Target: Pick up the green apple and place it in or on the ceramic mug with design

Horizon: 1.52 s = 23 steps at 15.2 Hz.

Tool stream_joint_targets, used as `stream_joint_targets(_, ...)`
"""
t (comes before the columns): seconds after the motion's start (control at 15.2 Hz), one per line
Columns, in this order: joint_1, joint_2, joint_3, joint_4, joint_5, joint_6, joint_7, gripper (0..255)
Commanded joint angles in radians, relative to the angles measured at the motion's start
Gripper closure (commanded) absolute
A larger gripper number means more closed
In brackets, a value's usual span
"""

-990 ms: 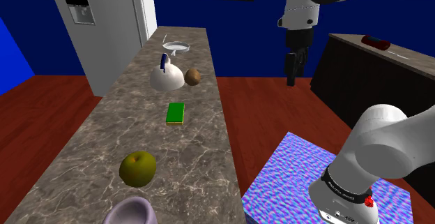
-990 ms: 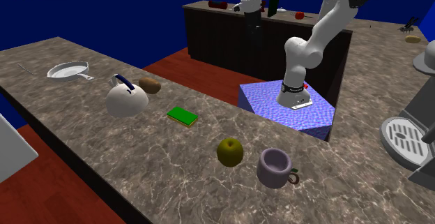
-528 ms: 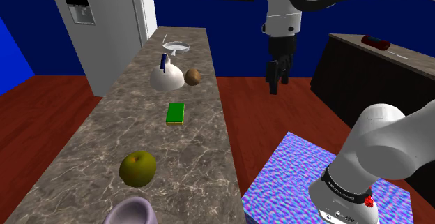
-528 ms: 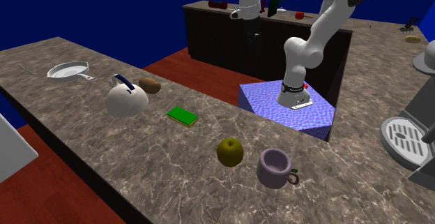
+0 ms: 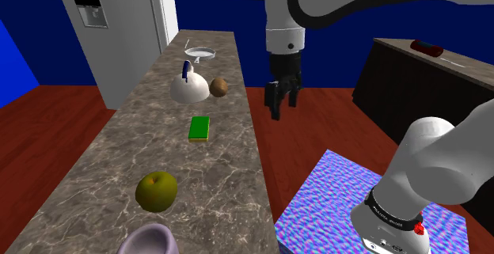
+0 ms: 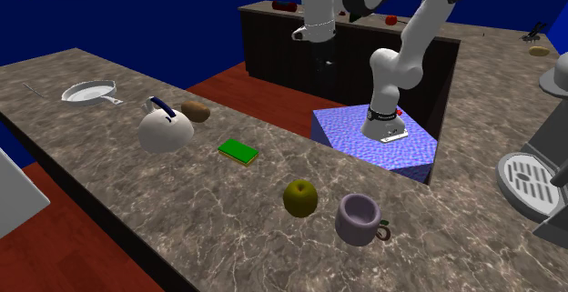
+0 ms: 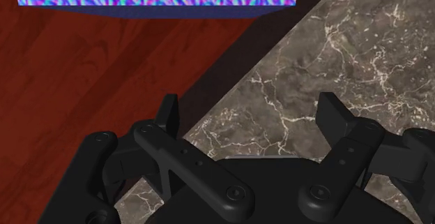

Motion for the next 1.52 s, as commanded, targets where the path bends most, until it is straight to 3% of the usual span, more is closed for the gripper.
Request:
stream_joint_targets(0.0, 0.013, 0.055, 0.033, 0.029, 0.016, 0.037, 0.04, 0)
stream_joint_targets(0.66, 0.064, 0.361, 0.169, 0.25, 0.005, 0.171, 0.236, 0)
stream_joint_targets(1.06, 0.111, 0.573, 0.223, 0.442, -0.064, 0.209, 0.362, 0)
stream_joint_targets(1.45, 0.192, 0.803, 0.243, 0.692, -0.159, 0.199, 0.479, 0)
